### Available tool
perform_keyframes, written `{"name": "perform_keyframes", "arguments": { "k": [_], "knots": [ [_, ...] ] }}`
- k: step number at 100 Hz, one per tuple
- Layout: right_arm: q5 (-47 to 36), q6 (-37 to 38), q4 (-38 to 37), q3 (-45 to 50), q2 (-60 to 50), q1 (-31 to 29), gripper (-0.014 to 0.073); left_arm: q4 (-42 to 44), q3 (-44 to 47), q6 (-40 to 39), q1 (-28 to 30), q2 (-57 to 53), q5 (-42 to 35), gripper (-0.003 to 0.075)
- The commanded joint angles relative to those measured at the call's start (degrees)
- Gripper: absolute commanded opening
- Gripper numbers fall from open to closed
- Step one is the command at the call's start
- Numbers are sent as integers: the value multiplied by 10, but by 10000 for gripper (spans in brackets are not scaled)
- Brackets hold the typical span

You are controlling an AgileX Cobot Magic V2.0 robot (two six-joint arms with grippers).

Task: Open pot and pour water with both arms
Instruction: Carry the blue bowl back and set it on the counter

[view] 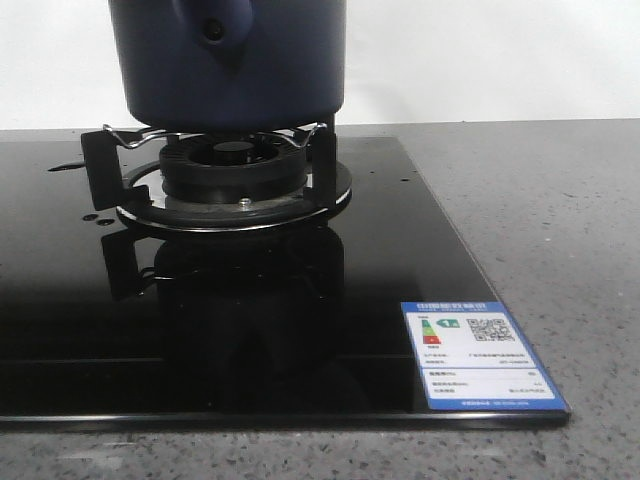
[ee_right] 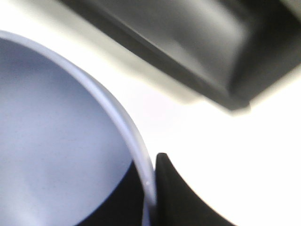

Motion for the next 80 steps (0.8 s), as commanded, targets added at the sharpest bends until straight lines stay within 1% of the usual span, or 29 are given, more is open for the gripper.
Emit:
{"name": "perform_keyframes", "arguments": {
  "k": [1, 7, 9, 10, 15, 19, 23, 24, 29, 36, 43, 51, 68, 80],
  "knots": [
    [21, 0, 100, -46, -71, -51, -43, -15, -19, -2, -13, -9, 2, 221],
    [42, -15, 174, -49, -90, -100, -43, -15, -19, 5, -21, -9, 2, 221],
    [51, -20, 210, -49, -99, -118, -43, -15, -19, 12, -23, -9, 2, 221],
    [58, -23, 210, -49, -99, -124, -43, -15, -19, 13, -24, -9, 2, 221],
    [81, -51, 286, -49, -112, -168, -43, -15, -19, 21, -31, -9, 2, 221],
    [97, -68, 332, -46, -119, -206, -43, -15, -19, 27, -34, -9, 2, 221],
    [98, -86, 395, -33, -130, -245, -43, -16, -19, 28, -37, -9, 3, 221],
    [98, -87, 395, -30, -130, -251, -43, -17, -19, 28, -37, -9, 3, 221],
    [98, -90, 447, -10, -145, -291, -43, -20, -19, 29, -37, -9, 6, 221],
    [98, -101, 499, 33, -166, -342, -43, -22, -19, 29, -37, -9, 6, 221],
    [96, -120, 540, 91, -189, -383, -43, -23, -19, 29, -37, -9, 7, 221],
    [84, -136, 566, 172, -217, -421, -43, -31, -20, 29, -39, -7, 7, 221],
    [-23, -136, 613, 382, -281, -477, -43, -49, -30, 53, -61, 15, 8, 221],
    [-81, -136, 632, 517, -314, -491, -43, -49, -53, 69, -80, 41, 10, 221]
  ]
}}
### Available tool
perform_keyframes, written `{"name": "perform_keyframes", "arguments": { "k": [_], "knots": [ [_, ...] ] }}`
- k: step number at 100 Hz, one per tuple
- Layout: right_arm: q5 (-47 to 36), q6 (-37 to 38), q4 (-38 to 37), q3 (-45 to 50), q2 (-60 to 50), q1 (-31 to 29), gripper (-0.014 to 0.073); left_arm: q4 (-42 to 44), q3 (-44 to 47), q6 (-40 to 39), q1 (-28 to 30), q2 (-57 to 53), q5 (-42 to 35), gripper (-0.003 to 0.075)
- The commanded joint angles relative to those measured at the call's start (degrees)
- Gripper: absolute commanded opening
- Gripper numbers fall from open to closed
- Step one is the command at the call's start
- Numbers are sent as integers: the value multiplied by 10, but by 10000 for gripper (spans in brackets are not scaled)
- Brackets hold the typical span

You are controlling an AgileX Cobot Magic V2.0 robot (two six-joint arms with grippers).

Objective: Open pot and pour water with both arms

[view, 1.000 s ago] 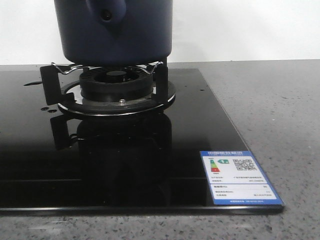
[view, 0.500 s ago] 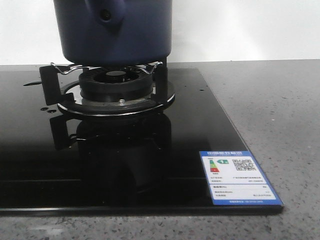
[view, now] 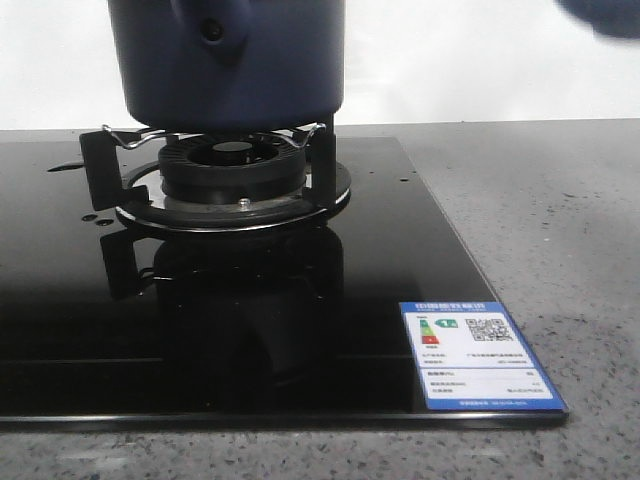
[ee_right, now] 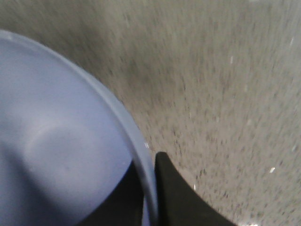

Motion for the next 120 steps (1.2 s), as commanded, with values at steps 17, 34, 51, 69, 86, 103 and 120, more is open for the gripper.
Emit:
{"name": "perform_keyframes", "arguments": {
  "k": [17, 34, 51, 69, 86, 103, 120],
  "knots": [
    [-118, -7, 28, 163, -68, -11, -43, -23, -82, 12, -25, 57, 17, 221],
    [-116, -7, 27, 188, -69, -11, -40, -51, -111, 16, -25, 113, 65, 221],
    [-110, -7, 8, 189, -69, -11, -24, -53, -127, 32, -25, 160, 74, 221],
    [-96, -7, -15, 189, -69, -11, 190, -59, -148, 32, -25, 203, 80, 221],
    [-100, -7, -21, 189, -78, -11, 381, -63, -171, 36, -25, 235, 94, 221],
    [-119, -7, -21, 160, -138, -11, 397, -63, -176, 47, -25, 257, 95, 221],
    [-142, -7, -15, 110, -227, -11, 264, -63, -176, 63, -25, 272, 95, 221]
  ]
}}
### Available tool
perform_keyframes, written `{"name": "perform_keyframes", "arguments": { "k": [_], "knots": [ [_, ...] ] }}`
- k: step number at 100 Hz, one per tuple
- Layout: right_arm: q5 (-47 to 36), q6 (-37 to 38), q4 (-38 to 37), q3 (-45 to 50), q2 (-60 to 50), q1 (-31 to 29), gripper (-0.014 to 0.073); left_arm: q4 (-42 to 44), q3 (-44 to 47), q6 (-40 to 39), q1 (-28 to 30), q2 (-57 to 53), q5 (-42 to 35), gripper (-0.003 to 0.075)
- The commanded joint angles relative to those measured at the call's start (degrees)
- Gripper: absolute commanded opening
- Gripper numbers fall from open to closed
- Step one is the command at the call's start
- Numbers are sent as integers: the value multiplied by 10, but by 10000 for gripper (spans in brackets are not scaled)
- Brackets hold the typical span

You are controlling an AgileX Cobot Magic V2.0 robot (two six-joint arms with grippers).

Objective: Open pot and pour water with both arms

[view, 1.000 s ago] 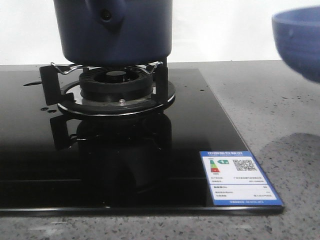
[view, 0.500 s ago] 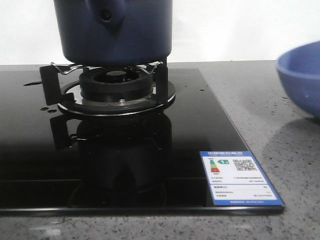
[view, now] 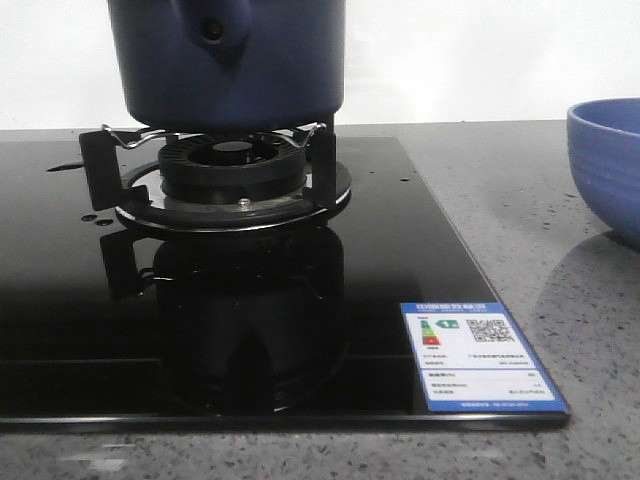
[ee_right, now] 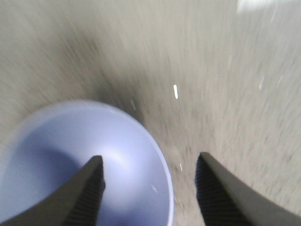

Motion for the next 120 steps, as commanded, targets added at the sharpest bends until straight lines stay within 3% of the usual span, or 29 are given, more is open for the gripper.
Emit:
{"name": "perform_keyframes", "arguments": {
  "k": [1, 12, 52, 79, 120],
  "knots": [
    [-42, -7, -3, -42, -57, -5, 230, -28, -27, 9, -4, -14, 23, 221],
    [-67, -7, 0, -61, -110, -5, -71, -33, -28, 21, -4, -6, 23, 221],
    [-88, -7, -1, -63, -171, -5, -62, -45, -28, 38, -4, 3, 43, 235],
    [-82, -7, -1, -63, -170, -5, -62, -44, -28, 36, -4, -3, 36, 484],
    [-88, -12, -1, -60, -170, -5, -62, -43, -27, 18, 35, -110, 33, 475]
  ]
}}
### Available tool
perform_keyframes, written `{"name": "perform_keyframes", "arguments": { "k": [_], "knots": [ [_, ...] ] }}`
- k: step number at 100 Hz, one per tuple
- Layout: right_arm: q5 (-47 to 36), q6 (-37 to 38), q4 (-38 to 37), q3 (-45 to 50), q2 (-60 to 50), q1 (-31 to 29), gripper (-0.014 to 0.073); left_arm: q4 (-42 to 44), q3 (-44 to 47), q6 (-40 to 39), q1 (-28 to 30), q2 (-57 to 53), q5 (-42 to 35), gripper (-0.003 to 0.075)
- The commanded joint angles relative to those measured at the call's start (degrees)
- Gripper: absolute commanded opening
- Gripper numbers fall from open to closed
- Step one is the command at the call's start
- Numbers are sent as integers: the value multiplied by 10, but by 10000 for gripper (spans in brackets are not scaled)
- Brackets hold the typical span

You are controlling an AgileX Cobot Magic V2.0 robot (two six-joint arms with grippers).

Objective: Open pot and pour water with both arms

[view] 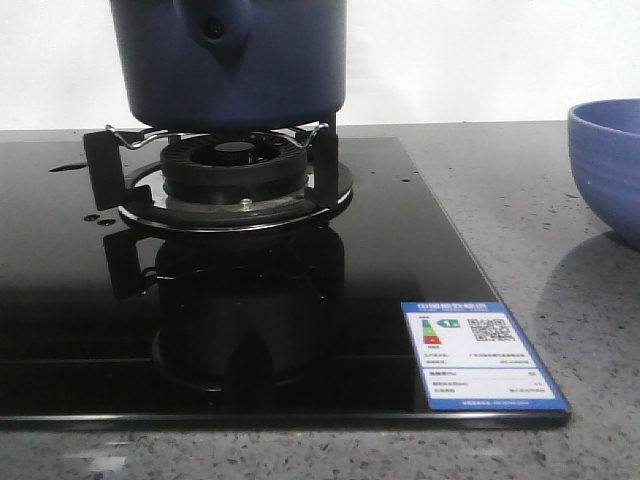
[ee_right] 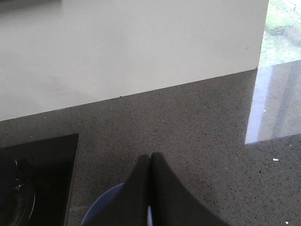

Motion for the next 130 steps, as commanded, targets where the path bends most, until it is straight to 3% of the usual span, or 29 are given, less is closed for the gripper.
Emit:
{"name": "perform_keyframes", "arguments": {
  "k": [1, 13, 23, 47, 80, 130],
  "knots": [
    [-50, -13, -5, -11, 0, -5, -62, -19, -17, -16, 14, -56, 16, 474],
    [-62, -28, -4, 13, -4, 2, -62, -18, 7, -22, 33, -119, -5, 416],
    [-77, -29, -4, 50, -17, 13, -62, -18, 52, -42, 48, -178, -49, 325],
    [-186, -66, 0, 199, -119, 36, -62, -18, 241, -42, 62, -360, -157, -20],
    [-268, -69, 0, 369, -286, 55, -63, -17, 404, -42, 62, -529, -162, -20],
    [-228, -69, 0, 383, -316, 55, -63, -17, 440, -42, 62, -547, -161, -20]
  ]
}}
